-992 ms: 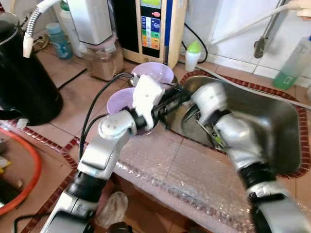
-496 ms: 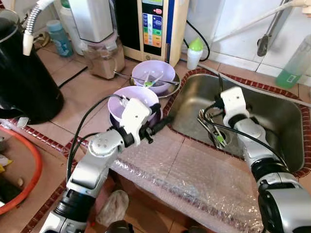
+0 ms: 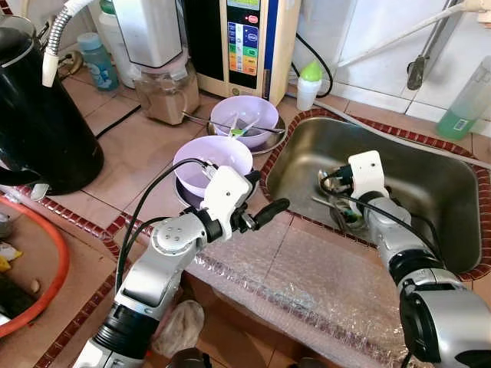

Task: Kitchen organization

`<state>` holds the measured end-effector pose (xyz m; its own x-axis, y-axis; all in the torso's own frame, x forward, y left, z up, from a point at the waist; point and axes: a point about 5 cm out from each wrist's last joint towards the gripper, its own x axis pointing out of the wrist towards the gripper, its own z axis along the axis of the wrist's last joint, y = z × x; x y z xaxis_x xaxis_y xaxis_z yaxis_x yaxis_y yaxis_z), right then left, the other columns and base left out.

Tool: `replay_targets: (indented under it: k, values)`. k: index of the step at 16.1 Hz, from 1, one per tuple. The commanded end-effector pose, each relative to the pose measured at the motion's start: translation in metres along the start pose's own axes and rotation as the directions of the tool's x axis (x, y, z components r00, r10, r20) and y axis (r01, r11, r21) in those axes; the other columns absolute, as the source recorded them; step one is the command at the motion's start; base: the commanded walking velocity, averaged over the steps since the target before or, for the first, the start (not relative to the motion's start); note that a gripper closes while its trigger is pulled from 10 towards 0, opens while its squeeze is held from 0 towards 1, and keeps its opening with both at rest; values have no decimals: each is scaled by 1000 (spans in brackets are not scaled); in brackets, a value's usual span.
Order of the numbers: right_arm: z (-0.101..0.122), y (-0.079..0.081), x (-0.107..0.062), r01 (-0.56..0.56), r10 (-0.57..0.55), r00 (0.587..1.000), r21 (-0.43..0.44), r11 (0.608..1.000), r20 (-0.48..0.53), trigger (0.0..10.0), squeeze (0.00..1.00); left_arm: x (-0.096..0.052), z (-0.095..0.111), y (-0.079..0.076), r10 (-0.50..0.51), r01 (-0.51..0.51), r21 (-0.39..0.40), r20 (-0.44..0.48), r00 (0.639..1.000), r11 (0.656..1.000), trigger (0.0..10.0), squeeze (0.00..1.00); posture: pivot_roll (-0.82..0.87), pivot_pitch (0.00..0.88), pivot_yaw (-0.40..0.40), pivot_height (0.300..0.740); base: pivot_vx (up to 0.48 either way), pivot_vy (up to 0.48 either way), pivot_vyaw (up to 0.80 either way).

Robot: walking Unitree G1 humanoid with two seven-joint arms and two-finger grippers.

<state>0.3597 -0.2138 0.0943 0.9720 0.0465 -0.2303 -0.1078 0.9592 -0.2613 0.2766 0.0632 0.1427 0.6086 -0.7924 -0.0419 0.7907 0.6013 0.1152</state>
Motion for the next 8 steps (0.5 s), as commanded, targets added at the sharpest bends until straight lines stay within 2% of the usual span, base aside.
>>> replay_targets:
  k: [1,5,8]
  values:
    - [2,0,2,3,-2,1000,33,999,-7,10000,1000,1,1,0,-21,21,12,-16,1000,1000,10000,1000,4,16,26,740,0,0,0]
    - [11,-3,1,20,-25,998,84,996,63,10000,1000,1,2,2,-28,29,18,-19,999,999,10000,1000,0,11,31,740,0,0,0]
    - [23,1,-7,33,-64,975,151,988,211,10000,1000,-1,16,16,96,-98,28,62,993,995,10000,1000,-2,6,29,740,0,0,0]
